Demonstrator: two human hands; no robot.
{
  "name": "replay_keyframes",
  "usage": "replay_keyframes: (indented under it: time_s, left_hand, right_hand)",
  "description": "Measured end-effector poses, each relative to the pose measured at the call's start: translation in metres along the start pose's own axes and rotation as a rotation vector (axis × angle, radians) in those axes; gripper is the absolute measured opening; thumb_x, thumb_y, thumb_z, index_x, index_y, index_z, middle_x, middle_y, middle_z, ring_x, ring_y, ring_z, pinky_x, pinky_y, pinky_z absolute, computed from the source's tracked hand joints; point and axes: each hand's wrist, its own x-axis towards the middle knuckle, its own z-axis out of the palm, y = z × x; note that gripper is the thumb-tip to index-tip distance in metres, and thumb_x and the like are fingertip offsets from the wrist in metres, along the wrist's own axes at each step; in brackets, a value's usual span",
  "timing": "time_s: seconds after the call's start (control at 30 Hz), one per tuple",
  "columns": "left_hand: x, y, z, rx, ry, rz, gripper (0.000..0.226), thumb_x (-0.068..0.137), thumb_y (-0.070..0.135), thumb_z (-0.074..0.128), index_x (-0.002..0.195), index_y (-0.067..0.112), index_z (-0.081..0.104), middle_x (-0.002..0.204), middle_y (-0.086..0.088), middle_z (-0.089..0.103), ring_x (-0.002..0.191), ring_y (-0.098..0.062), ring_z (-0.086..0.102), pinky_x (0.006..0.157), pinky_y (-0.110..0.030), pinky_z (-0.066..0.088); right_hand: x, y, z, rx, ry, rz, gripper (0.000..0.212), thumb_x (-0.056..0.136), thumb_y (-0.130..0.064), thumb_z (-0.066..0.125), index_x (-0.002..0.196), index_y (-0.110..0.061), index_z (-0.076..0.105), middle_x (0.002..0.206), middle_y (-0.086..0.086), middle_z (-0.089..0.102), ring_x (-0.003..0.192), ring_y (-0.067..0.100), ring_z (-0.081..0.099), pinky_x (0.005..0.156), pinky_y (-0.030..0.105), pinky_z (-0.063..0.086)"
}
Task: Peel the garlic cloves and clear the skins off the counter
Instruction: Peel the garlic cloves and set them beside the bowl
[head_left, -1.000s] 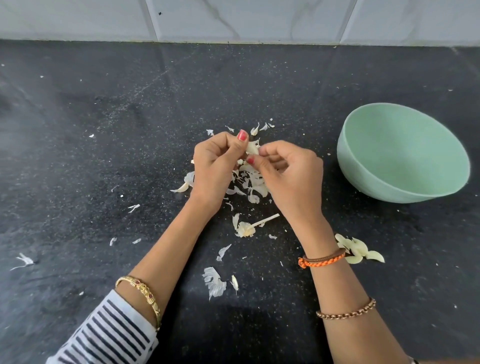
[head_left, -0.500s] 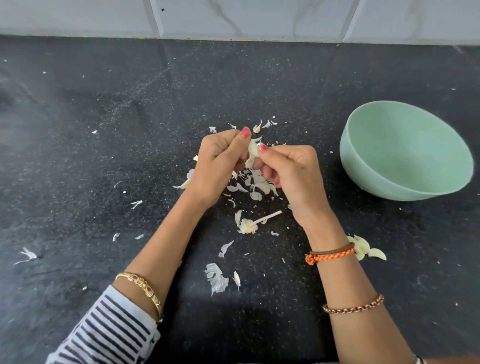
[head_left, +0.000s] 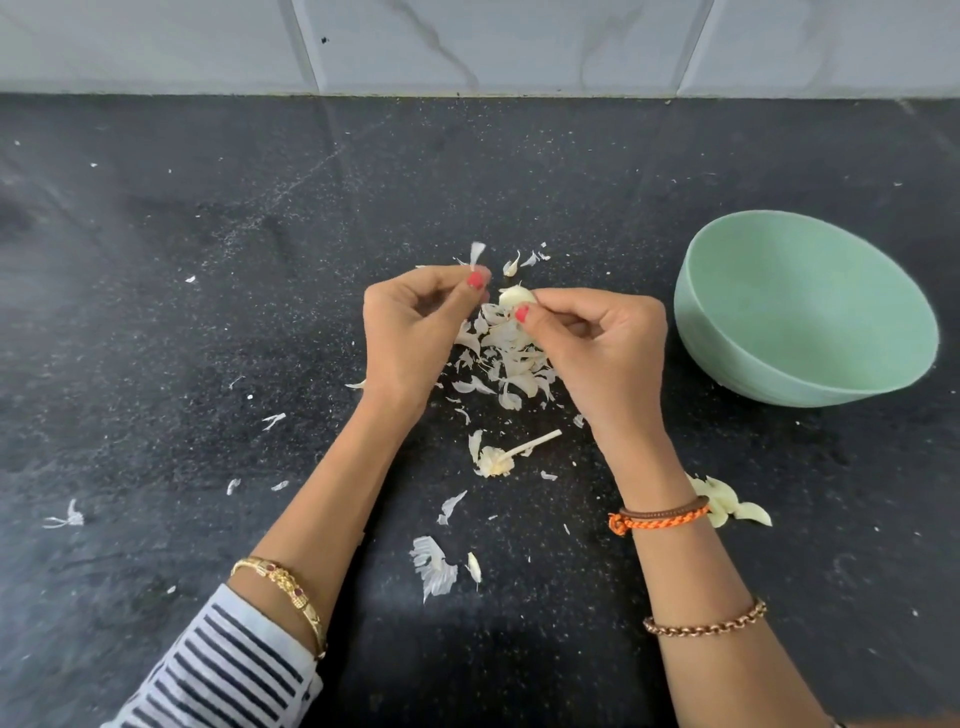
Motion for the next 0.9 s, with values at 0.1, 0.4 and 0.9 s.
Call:
replay_keyframes:
  time_s: [0.1, 0.4, 0.9]
  left_hand:
    - [-0.003, -0.003, 0.001, 0.159, 0.022, -0.006, 0.039, 0.083, 0.028, 0.068, 0.049, 0.011, 0.059, 0.049, 0.005, 0.061, 0.051, -0.004, 0.055, 0.056, -0.021, 0.044]
    - [-0.002, -0.004, 0.001, 0.305, 0.026, 0.08, 0.013, 0.086, 0.007, 0.063, 0.086, 0.015, 0.072, 0.073, 0.007, 0.067, 0.055, 0.0, 0.051, 0.057, -0.018, 0.043]
    - [-0.014, -0.001, 0.014, 0.449, -0.025, 0.195, 0.032, 0.083, -0.001, 0.059, 0.109, 0.015, 0.068, 0.088, 0.011, 0.062, 0.067, -0.005, 0.054, 0.066, -0.005, 0.039]
  right_hand:
    - [0.0, 0.0, 0.0, -0.044, 0.014, -0.011, 0.015, 0.079, -0.009, 0.072, 0.093, -0.015, 0.072, 0.069, -0.011, 0.068, 0.061, 0.002, 0.064, 0.059, 0.015, 0.049]
    - [-0.001, 0.001, 0.004, -0.302, 0.175, -0.117, 0.017, 0.084, -0.016, 0.061, 0.075, -0.006, 0.072, 0.057, 0.006, 0.063, 0.051, 0.023, 0.054, 0.047, 0.042, 0.046]
    - [-0.015, -0.007, -0.01, -0.634, 0.263, -0.223, 0.014, 0.083, -0.011, 0.06, 0.081, -0.015, 0.074, 0.061, 0.004, 0.061, 0.05, 0.022, 0.053, 0.039, 0.031, 0.04]
